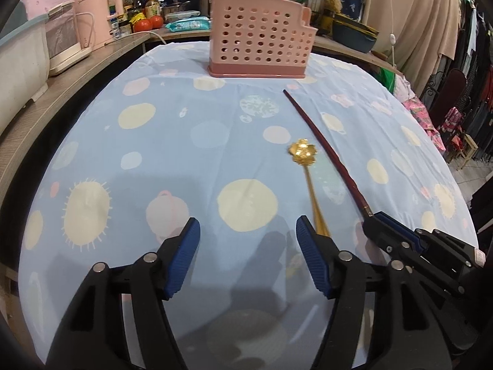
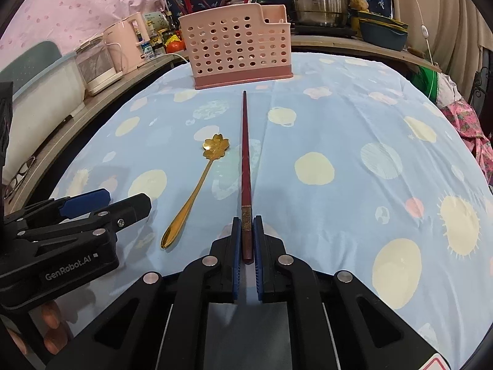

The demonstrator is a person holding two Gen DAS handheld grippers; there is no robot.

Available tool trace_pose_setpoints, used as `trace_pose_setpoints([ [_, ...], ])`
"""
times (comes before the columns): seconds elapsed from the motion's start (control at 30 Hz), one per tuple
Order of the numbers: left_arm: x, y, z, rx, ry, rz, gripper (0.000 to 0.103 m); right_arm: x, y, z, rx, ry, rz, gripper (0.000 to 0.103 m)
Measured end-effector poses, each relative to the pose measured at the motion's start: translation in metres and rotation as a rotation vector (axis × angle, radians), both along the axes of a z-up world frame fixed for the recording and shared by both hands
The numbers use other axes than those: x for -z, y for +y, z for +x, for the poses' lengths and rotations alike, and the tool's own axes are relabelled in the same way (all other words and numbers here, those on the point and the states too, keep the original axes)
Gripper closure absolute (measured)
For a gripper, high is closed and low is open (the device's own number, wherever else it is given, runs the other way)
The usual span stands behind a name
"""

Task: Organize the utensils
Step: 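Grasp the dark-red chopstick with the right tool while the left tool grasps the gold spoon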

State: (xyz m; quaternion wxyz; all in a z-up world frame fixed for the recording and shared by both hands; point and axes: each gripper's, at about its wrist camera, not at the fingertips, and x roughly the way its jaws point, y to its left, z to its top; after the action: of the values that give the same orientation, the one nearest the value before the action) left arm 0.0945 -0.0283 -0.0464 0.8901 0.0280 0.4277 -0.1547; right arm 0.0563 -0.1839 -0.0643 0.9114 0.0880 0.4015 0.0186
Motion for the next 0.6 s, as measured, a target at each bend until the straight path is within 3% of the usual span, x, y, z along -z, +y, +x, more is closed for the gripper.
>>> trace_pose_setpoints([
  [0.2, 0.004, -0.017, -0.004, 0.049, 0.04, -0.04, 0.042, -0.001, -0.019, -0.008, 0.046, 0.006, 0.029, 0.095],
  [0.37, 0.008, -0.031, -0.008, 0.076, 0.026, -0.01, 0.044, -0.001, -0.027, -0.012, 0.066, 0.009, 0.04, 0.095],
  [0.6, 0.008, -0.031, -0.011, 0.086, 0.015, -0.004, 0.084, 0.001, -0.025, -0.014, 0.059, 0.005, 0.042, 0.095],
])
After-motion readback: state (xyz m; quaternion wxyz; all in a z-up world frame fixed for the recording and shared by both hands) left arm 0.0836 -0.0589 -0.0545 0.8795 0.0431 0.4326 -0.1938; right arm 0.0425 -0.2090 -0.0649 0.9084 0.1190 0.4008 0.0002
